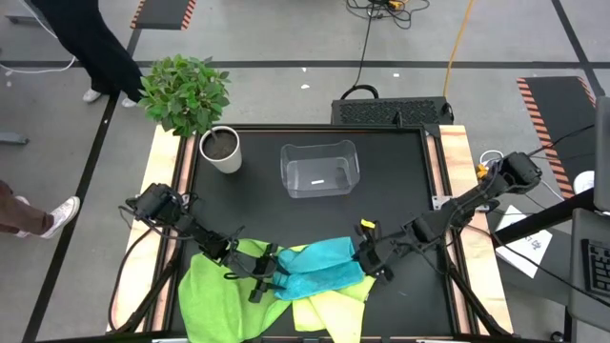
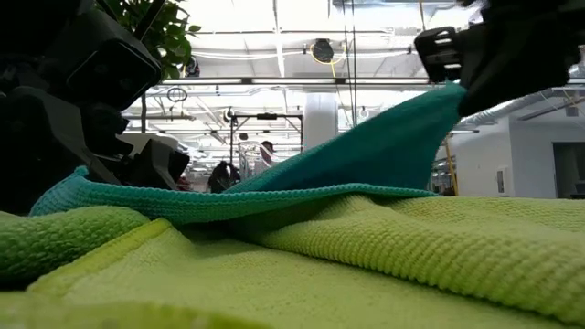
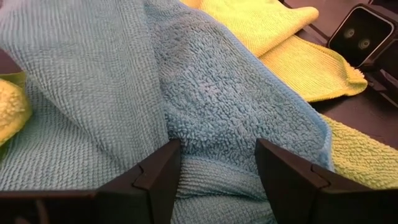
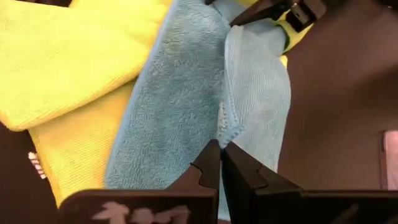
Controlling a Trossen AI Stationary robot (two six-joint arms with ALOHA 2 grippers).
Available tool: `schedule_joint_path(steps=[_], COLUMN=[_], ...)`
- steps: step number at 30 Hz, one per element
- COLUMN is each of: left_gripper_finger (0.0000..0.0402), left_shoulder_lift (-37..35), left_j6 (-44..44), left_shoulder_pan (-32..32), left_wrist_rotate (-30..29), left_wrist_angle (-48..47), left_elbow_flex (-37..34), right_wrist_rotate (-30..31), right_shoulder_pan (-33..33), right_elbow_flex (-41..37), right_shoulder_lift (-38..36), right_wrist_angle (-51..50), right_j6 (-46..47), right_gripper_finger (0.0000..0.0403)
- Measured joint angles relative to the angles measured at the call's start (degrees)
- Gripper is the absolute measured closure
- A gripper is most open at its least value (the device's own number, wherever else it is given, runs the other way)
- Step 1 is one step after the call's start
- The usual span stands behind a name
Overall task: Fold microfiber towels
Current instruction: Fold the blue towel
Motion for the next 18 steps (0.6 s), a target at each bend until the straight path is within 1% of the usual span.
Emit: schedule_joint_path(steps=[6, 9, 12, 16, 18], left_gripper_finger=[0.0190, 0.0190, 0.0190, 0.0190, 0.0190], left_shoulder_lift=[-0.04, -0.06, -0.07, -0.07, -0.07], left_j6=[0.11, 0.13, 0.13, 0.59, 0.57], left_shoulder_pan=[0.03, 0.04, 0.02, 0.00, 0.00], left_wrist_rotate=[0.48, 1.13, 1.30, 1.38, 2.45], left_wrist_angle=[0.13, 0.13, 0.13, 0.44, 1.44], left_elbow_flex=[0.02, 0.02, 0.02, 0.00, 0.00], right_wrist_rotate=[1.42, 1.47, 1.12, 1.17, 1.26], right_shoulder_pan=[3.37, 4.49, 5.33, 6.76, 7.51], right_elbow_flex=[-2.64, -5.08, -6.61, -7.01, -7.01], right_shoulder_lift=[0.18, 1.30, 2.89, 5.61, 6.94], right_wrist_angle=[1.00, 5.32, 9.61, 11.38, 11.50], right_j6=[5.30, 6.32, 6.62, 7.91, 8.75], right_gripper_finger=[0.0403, 0.0403, 0.0403, 0.0403, 0.0403])
